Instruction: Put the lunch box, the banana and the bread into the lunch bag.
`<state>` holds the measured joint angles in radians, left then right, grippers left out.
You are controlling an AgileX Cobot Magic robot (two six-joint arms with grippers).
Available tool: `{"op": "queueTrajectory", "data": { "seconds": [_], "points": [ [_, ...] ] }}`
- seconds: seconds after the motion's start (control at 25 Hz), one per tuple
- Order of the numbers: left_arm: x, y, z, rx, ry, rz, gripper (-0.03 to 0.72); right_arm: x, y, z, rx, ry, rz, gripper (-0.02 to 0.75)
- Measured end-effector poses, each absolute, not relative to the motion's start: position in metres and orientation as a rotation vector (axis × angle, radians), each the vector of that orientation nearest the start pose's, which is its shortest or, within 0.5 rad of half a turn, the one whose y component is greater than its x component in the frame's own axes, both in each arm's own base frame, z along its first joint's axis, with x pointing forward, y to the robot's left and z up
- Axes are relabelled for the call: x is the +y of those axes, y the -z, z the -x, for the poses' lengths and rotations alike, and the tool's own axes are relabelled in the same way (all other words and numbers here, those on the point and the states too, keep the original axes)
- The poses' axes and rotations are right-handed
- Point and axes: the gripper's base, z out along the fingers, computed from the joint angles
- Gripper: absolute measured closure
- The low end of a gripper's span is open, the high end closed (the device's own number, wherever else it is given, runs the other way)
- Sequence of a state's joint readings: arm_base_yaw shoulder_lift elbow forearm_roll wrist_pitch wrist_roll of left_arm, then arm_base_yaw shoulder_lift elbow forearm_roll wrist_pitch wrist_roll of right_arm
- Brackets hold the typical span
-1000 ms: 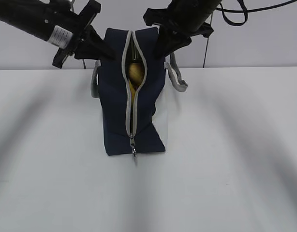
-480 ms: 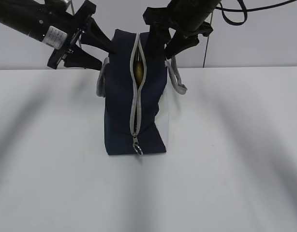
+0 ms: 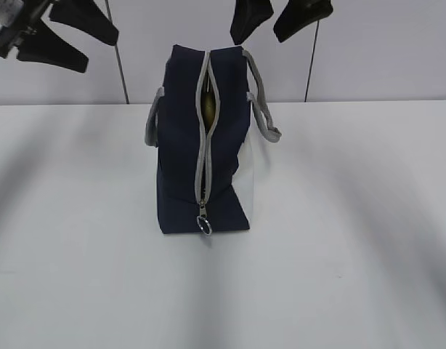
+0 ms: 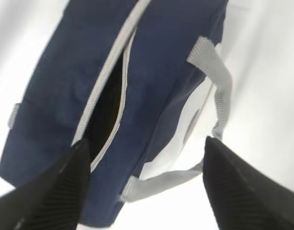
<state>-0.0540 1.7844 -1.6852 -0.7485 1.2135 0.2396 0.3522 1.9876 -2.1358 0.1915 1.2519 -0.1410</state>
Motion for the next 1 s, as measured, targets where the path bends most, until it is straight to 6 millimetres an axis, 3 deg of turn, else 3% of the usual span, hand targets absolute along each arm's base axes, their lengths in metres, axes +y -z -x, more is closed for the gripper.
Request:
{"op": "queueTrajectory", "data": {
  "seconds": [0.28, 0.48, 0.6, 0.76, 1.0],
  "points": [
    [-0.064, -0.396, -0.332, 2.554, 0.643, -0.216, 0.201, 0.182, -0.398, -0.339, 2.459, -0.174, 0.772, 0.196],
    [-0.079, -0.42, -0.287, 2.501, 0.581, -0.331, 0.201, 0.163, -0.399, -0.295, 2.484, -0.174, 0.796, 0.204],
    [-0.085, -0.417, -0.266, 2.517, 0.595, -0.375, 0.201, 0.149, -0.394, -0.265, 2.395, -0.21, 0.788, 0.218],
    [-0.081, -0.408, -0.242, 2.543, 0.592, -0.375, 0.201, 0.135, -0.364, -0.233, 2.259, -0.247, 0.815, 0.221],
    [-0.076, -0.386, -0.218, 2.587, 0.595, -0.352, 0.201, 0.125, -0.295, -0.204, 2.141, -0.32, 0.828, 0.223]
  ]
}}
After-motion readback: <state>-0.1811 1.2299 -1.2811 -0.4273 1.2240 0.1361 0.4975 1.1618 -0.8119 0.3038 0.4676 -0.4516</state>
